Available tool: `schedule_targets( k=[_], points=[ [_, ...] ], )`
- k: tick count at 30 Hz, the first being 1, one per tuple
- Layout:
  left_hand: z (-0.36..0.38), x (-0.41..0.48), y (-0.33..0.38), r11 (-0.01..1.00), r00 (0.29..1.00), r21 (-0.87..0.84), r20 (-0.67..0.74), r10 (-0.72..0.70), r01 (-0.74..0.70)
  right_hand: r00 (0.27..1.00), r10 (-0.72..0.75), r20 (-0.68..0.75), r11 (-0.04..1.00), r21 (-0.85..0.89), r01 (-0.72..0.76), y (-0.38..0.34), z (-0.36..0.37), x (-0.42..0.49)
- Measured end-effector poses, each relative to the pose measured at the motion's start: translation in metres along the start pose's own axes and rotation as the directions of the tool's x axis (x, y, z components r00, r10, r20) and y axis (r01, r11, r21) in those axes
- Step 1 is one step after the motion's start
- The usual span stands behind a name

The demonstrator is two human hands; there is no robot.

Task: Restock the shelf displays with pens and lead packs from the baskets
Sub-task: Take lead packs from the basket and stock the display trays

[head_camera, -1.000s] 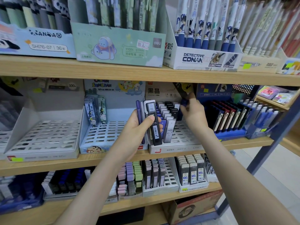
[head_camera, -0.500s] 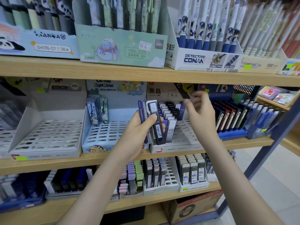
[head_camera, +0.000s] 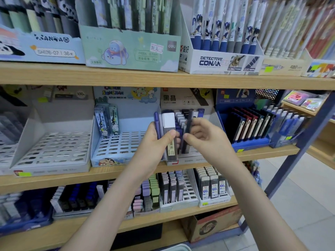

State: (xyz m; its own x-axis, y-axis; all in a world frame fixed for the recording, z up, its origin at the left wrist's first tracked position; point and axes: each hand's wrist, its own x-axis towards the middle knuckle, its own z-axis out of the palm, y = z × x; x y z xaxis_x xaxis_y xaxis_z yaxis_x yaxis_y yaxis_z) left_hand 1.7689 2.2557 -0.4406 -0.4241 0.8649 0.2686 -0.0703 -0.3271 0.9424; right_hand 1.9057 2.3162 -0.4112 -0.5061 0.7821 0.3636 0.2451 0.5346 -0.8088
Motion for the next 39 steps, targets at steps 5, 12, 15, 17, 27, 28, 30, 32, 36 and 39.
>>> schedule_targets(
  k=[5,12,15,17,27,28,30,32,36,39],
  points=[
    [0.001,0.000,0.003,0.998,1.000,-0.061,-0.026,-0.002,0.001,0.991,0.118,0.070,0.857,0.497,-0.137,0.020,-0.014,0.004],
    [0.003,-0.001,0.002,0.998,1.000,-0.070,-0.012,0.003,-0.003,0.996,0.087,0.012,0.760,0.646,-0.074,0.039,-0.020,0.007],
    [0.002,0.000,0.002,0.997,1.000,-0.079,-0.018,0.001,-0.002,0.992,0.121,-0.046,0.816,0.574,-0.073,0.046,-0.020,0.010],
    [0.001,0.000,0.001,0.997,1.000,-0.078,-0.023,0.002,-0.004,0.986,0.136,-0.096,0.857,0.510,-0.069,0.050,-0.020,0.013],
    [-0.003,0.000,0.005,0.996,0.999,-0.090,-0.032,0.010,-0.013,0.994,0.067,-0.082,0.962,0.269,-0.042,0.060,-0.017,0.027],
    [-0.003,-0.001,0.005,0.996,0.999,-0.092,-0.034,0.012,-0.015,0.995,0.064,-0.070,0.966,0.254,-0.044,0.060,-0.017,0.028],
    [-0.004,0.000,0.006,0.995,0.999,-0.093,-0.036,0.015,-0.019,0.997,0.059,-0.055,0.969,0.245,-0.044,0.059,-0.017,0.030],
    [-0.004,0.000,0.006,0.995,0.999,-0.094,-0.039,0.013,-0.016,0.998,0.059,-0.028,0.978,0.203,-0.052,0.061,-0.016,0.033],
    [-0.005,0.000,0.006,0.996,0.999,-0.094,-0.037,0.003,-0.007,0.998,0.045,0.041,0.998,0.041,-0.047,0.064,-0.014,0.040],
    [-0.005,0.000,0.005,0.996,0.999,-0.091,-0.035,-0.013,0.010,0.999,0.004,0.045,0.999,-0.035,-0.002,0.064,-0.011,0.044]
  ],
)
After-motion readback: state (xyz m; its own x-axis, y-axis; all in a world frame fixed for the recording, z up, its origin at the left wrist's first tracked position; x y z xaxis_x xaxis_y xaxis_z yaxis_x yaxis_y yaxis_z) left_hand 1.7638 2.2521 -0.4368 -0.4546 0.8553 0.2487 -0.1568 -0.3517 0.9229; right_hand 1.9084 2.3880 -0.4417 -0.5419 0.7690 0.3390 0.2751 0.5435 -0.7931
